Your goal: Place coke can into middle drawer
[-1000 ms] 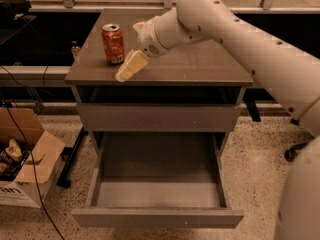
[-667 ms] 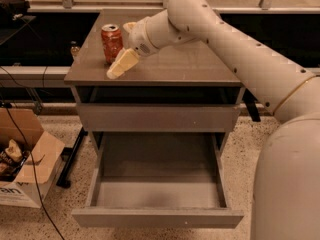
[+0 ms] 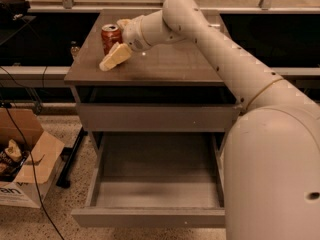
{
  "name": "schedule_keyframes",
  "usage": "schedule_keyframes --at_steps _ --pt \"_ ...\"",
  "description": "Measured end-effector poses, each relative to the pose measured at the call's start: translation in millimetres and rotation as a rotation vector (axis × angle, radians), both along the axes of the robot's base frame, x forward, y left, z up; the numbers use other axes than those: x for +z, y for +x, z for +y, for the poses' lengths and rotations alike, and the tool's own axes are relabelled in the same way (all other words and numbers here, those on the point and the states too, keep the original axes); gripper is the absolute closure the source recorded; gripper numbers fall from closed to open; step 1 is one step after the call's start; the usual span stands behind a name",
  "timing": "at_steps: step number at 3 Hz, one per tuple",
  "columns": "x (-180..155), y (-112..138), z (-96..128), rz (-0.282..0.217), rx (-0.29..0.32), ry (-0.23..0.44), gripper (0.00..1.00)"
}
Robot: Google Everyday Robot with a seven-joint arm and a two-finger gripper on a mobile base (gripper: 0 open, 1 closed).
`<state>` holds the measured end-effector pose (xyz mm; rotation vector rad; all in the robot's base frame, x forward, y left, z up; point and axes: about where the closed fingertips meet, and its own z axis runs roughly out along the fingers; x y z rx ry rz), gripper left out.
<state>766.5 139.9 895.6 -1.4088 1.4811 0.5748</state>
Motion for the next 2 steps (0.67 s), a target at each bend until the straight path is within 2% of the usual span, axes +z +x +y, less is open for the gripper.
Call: schedule_keyframes --at_steps 2 --pt "-6 24 17 0.034 0.009 0.079 0.0"
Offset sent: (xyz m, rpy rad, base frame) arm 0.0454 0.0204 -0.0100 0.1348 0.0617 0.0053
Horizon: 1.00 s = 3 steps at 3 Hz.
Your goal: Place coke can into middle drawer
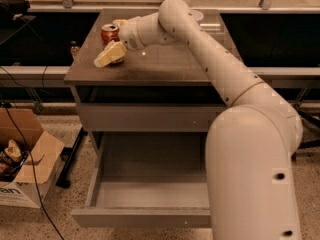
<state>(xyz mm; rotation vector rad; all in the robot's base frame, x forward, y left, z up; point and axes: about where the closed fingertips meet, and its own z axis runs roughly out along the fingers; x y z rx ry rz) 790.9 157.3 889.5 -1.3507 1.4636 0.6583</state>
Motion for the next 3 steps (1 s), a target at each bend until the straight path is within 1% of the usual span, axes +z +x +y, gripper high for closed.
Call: schedule_keyframes --at_steps 1,2,3 --pt "-7.3 12.1 8.9 0.027 0.008 0.025 0.0" --pt "-12.5 18.3 14.8 0.045 0.013 0.02 0.16" --pt "-14.3 21.9 13.2 0.055 0.003 0.017 0.39"
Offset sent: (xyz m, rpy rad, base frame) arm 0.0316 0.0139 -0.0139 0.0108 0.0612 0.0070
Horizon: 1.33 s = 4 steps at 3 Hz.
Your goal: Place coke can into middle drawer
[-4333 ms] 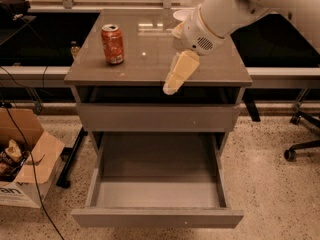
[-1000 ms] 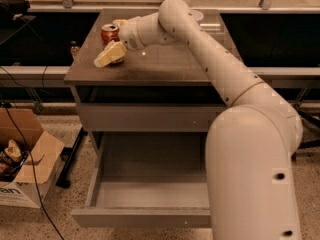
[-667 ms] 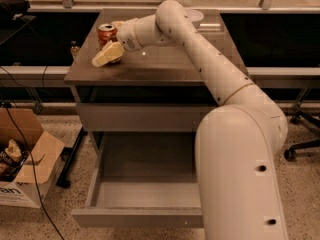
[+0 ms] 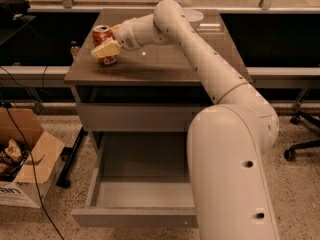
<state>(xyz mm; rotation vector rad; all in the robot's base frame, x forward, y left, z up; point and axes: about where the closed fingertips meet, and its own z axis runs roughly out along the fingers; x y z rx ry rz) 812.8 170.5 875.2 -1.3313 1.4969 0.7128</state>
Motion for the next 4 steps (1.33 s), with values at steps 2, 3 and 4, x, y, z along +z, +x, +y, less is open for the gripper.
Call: schedule_keyframes --at_steps 2,3,4 --pt "19 -13 -13 -0.015 0.048 0.067 0.86" --pt "35 -45 -33 -0.049 0.127 0.019 1.0" --pt "48 -81 -67 -0.059 0.136 -0.047 1.0"
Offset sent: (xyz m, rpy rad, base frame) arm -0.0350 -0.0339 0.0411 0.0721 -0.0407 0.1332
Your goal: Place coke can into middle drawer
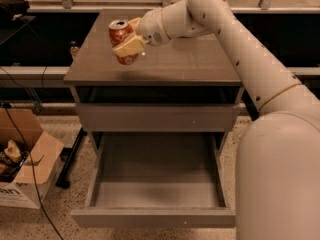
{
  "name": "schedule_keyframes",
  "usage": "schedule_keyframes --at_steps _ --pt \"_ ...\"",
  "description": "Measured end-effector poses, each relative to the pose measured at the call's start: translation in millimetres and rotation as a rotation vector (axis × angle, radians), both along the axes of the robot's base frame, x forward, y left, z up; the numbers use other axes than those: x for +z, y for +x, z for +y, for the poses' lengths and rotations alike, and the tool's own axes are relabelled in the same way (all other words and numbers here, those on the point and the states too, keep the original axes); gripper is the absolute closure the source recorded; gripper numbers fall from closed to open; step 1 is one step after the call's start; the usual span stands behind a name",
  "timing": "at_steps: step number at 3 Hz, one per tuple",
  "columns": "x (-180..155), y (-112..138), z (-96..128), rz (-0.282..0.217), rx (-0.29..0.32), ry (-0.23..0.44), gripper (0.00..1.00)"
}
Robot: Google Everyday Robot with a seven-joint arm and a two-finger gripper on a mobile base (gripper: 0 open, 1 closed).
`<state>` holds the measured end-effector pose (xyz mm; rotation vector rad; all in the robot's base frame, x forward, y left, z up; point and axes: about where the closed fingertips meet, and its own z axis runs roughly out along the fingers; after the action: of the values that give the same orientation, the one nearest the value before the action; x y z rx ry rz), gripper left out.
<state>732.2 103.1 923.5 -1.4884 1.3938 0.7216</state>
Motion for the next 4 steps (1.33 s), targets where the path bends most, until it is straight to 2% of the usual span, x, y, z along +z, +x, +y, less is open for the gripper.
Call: schedule_keyframes --at_steps 1,2,3,4 --pt "0 -49 -34 0.023 -0.003 -0.049 1.0" --pt "-8 -100 -70 0.069 -0.026 -0.087 1.0" --pt "-29 -146 -107 0.153 -0.079 -0.139 1.0" --pt "-65 -182 -125 0.215 -0.133 -0.163 1.0"
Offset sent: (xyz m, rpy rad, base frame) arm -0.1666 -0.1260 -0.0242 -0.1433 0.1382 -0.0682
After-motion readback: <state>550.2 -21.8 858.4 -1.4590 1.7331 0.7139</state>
